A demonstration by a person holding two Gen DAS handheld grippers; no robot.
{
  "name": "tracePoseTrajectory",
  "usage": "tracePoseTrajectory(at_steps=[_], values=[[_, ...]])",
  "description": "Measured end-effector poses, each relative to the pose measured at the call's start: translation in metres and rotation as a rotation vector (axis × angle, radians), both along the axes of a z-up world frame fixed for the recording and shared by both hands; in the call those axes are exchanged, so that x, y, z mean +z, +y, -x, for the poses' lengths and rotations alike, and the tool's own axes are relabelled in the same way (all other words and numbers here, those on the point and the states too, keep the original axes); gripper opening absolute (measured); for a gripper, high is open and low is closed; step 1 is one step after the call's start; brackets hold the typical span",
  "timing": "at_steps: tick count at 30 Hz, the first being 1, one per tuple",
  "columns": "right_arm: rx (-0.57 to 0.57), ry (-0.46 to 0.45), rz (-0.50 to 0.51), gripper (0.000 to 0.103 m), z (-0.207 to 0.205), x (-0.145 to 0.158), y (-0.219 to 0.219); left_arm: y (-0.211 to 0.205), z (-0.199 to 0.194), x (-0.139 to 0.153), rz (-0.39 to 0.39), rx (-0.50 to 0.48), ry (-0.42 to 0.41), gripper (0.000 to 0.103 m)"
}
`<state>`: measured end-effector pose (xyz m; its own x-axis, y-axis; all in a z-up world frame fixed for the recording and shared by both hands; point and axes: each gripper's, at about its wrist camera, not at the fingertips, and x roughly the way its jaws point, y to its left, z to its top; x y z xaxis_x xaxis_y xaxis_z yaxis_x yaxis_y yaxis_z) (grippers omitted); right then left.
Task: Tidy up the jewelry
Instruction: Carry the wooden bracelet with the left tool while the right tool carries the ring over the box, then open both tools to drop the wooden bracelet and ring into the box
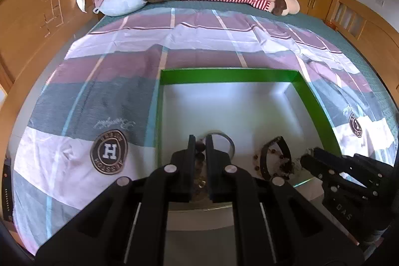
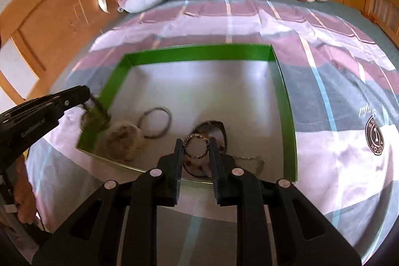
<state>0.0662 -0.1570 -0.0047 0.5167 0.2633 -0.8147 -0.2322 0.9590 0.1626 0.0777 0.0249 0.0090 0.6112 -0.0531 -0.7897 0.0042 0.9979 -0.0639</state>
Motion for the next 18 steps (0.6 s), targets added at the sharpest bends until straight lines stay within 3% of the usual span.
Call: tracePoseTrajectory(at_steps=[8,18], values=[[-0.034,-0.057,0.0,0.021,0.004,-0.005,-0.011,-0.009,0.01,0.007,0.013,-0.013,-0.075,0.008],[-0.053,-0.048,0.01,0.021,-0.001,-0.008,-0.016,-0.018,0.009,-0.002,-0.01,-0.028,-0.055,0.008]])
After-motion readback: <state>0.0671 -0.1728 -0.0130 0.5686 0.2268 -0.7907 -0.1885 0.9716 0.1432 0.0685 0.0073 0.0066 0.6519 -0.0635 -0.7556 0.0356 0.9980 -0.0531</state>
